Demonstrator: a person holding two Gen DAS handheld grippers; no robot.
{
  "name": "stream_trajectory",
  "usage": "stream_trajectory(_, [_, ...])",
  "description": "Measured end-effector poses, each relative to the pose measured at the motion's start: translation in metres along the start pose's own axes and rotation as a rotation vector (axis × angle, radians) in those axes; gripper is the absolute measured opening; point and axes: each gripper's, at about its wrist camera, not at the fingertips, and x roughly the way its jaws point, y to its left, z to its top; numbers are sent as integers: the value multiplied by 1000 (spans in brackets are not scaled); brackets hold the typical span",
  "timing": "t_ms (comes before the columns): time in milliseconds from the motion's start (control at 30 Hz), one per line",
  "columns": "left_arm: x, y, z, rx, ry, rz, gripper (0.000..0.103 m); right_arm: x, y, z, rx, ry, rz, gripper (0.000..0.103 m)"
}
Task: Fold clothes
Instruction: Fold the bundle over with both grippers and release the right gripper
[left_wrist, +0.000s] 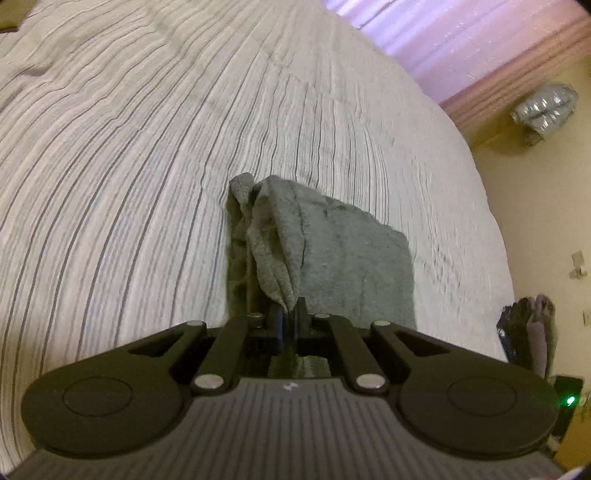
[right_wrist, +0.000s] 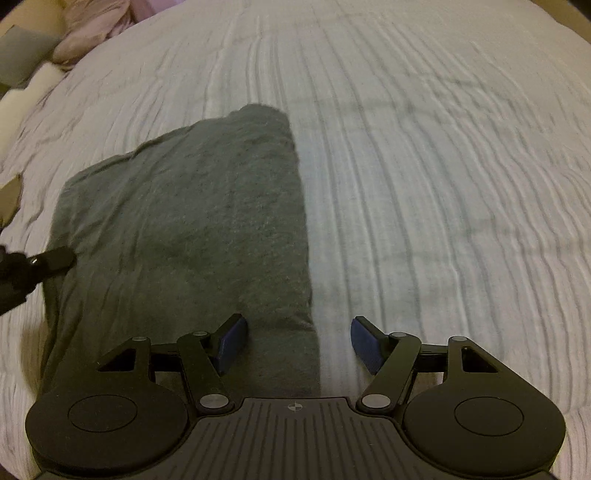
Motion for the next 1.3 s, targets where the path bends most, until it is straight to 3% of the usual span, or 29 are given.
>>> stream_trajectory(67, [7,2,-7,16,25,34,7,-3,-3,-2,11,-8,21,68])
stream_trajectory(167, [-6,15,-18,-61,13,35,11,-10,-10,-5,37,-22,60,68])
stream_trajectory(233, [-25,24,-26,-141,1,39,27,-20,-23,-10,75,-41,108,68])
stream_trajectory(400, [-72,43,-61,-293,46,-24,35,-47,-60,-38,178,-28,228,68])
stream_trajectory(533, [-81,48,-93,-385,74,-47,37,-57,-80,-64,303,16,309,68])
stream_trajectory(633, [-69,51,-100,-415,52,-63,29,-53,-86,-71,382,24,359,68])
stream_trajectory(667, [-68,52,-103,-403,46,-63,5,-50,-86,-71,397,30,372,68])
stream_trajectory(700, [-68,53,-106,-390,40,-62,2,-46,-86,-71,407,38,382,67])
stream_trajectory(733, [-67,54,-108,-377,34,-61,1,-43,-86,-71,411,45,395,16])
stream_trajectory(767, [-66,55,-111,-364,27,-60,1,-39,-86,-70,417,62,402,5])
stream_trajectory(933, [-60,63,-126,-308,10,-42,3,-32,-79,-68,343,61,342,4])
stream_trajectory(1100, [-68,47,-124,-237,3,12,4,-44,-66,-63,223,53,268,7])
stream_trajectory(1133, [-73,44,-124,-231,3,21,5,-49,-64,-63,198,51,255,15])
stream_trajectory(1167, [-80,43,-123,-234,-7,35,5,-54,-62,-62,173,50,241,31])
stream_trajectory(1233, [-96,40,-121,-238,-39,70,3,-68,-57,-61,119,4,213,42])
stream_trajectory(1300, [-116,35,-121,-222,-91,109,2,-80,-51,-61,66,-52,188,42])
